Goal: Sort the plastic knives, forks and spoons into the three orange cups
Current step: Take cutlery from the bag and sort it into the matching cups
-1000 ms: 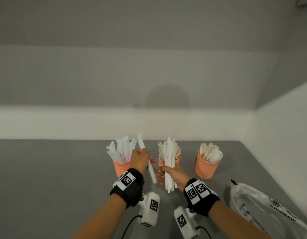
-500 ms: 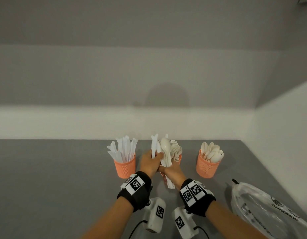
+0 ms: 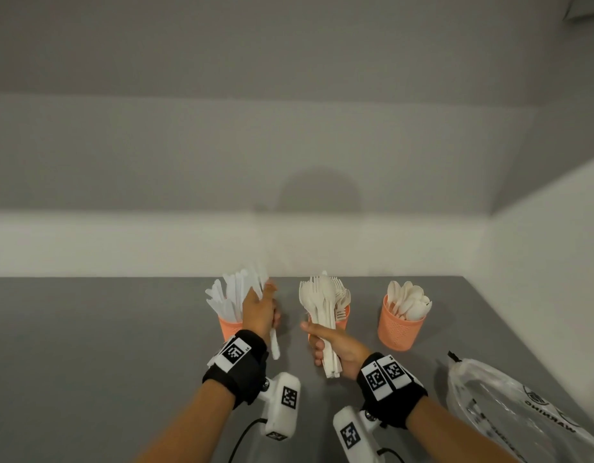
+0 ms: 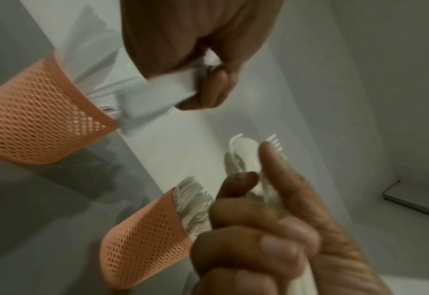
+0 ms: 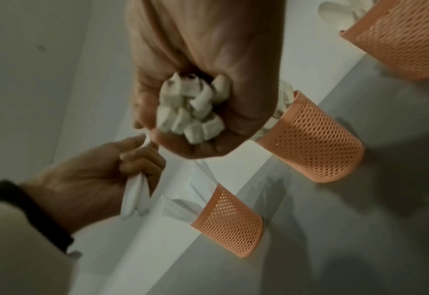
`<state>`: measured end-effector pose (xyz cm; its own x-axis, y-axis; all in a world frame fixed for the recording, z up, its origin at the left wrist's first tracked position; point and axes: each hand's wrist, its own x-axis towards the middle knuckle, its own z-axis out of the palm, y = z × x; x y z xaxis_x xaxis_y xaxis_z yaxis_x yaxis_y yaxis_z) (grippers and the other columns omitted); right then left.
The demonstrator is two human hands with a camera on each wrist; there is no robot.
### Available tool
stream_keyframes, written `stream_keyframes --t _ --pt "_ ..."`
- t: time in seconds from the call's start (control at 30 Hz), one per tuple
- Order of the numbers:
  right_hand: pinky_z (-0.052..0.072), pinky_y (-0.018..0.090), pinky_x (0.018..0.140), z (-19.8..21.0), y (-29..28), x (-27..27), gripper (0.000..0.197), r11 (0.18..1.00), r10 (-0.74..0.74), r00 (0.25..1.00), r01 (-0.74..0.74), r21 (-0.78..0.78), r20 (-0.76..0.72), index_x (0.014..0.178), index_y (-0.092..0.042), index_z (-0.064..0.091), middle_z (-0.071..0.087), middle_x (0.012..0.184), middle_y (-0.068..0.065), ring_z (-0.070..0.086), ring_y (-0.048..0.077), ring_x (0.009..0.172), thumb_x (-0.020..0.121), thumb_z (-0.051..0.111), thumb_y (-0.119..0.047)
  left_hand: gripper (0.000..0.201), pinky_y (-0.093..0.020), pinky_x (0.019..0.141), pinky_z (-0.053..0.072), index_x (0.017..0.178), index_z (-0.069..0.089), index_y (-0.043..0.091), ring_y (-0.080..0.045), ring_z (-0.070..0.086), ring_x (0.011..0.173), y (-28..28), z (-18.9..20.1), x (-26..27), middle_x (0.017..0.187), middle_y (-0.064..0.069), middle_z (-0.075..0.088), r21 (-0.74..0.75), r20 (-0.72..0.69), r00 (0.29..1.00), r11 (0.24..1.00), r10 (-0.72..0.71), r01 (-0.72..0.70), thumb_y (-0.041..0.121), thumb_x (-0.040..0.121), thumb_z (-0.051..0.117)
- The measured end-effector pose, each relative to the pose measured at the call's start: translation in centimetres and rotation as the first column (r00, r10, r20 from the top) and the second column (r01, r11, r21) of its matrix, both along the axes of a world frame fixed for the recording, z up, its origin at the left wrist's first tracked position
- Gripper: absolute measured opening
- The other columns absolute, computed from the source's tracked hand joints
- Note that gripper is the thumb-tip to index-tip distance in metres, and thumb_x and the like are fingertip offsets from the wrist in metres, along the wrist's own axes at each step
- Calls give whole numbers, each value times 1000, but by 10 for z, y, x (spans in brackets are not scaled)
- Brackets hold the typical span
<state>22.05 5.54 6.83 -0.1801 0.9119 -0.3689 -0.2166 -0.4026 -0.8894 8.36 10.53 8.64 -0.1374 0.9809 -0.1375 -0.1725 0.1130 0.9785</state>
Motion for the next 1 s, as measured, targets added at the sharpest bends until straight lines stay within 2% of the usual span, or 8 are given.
stream_keyframes --t 0.2,0.33,0.4,0.53,0.63,0.73,0.87,1.0 --pt "34 15 38 8 -4 -4 9 977 204 971 -210 -36 -125 76 -22 57 40 36 -7 37 3 32 83 62 -24 46 -15 36 20 64 49 15 -5 23 35 -22 -2 -2 48 2 32 -42 -27 884 884 -466 465 58 74 63" --pt "37 15 41 9 -6 -7 13 896 437 889 -444 -25 -140 59 -22 67 43 38 -9 40 3 35 71 61 -27 42 -21 47 19 90 68 1 -3 23 30 -28 4 1 33 8 35 -56 8 847 846 -531 531 42 84 61" --pt "38 15 42 10 -6 -6 16 864 489 858 -502 -48 -157 51 -22 57 45 40 -9 41 4 36 65 60 -29 38 -18 41 20 97 69 -2 -4 24 29 -28 7 3 34 8 38 -54 4 858 856 -514 514 33 82 65" --pt "46 19 49 12 -5 -5 9 902 422 905 -425 -82 -47 71 -14 59 58 52 -2 52 7 44 70 59 -22 17 -16 36 32 64 62 8 -7 43 33 -31 18 9 40 5 50 -57 -58 915 916 -399 396 14 77 69" --pt "51 20 68 9 -1 -11 26 973 182 937 -214 80 299 104 -5 57 66 79 1 63 10 71 78 62 -8 10 -26 60 48 78 60 9 -20 60 64 -26 17 18 68 -6 62 -22 -188 966 984 -179 178 8 76 69" --pt "48 17 72 6 0 -20 51 965 -21 874 -109 239 486 124 -11 43 57 105 3 58 12 90 78 61 3 22 -22 56 44 92 57 7 -18 57 69 -26 14 27 73 -3 59 18 -227 974 1000 -21 25 11 76 70" --pt "50 27 59 -1 1 -23 21 922 -185 900 20 387 395 102 -16 56 64 79 1 62 12 67 83 57 -6 48 -23 67 49 108 53 8 -16 63 81 -26 17 34 95 -6 65 31 -158 981 993 -112 118 34 74 75" --pt "26 14 34 3 -1 -11 8 993 -67 994 57 105 87 90 -14 52 41 42 -4 32 7 29 91 46 -9 39 -41 75 53 98 56 16 -11 48 59 -24 23 21 82 -2 53 -24 -116 987 993 -114 112 53 88 47"
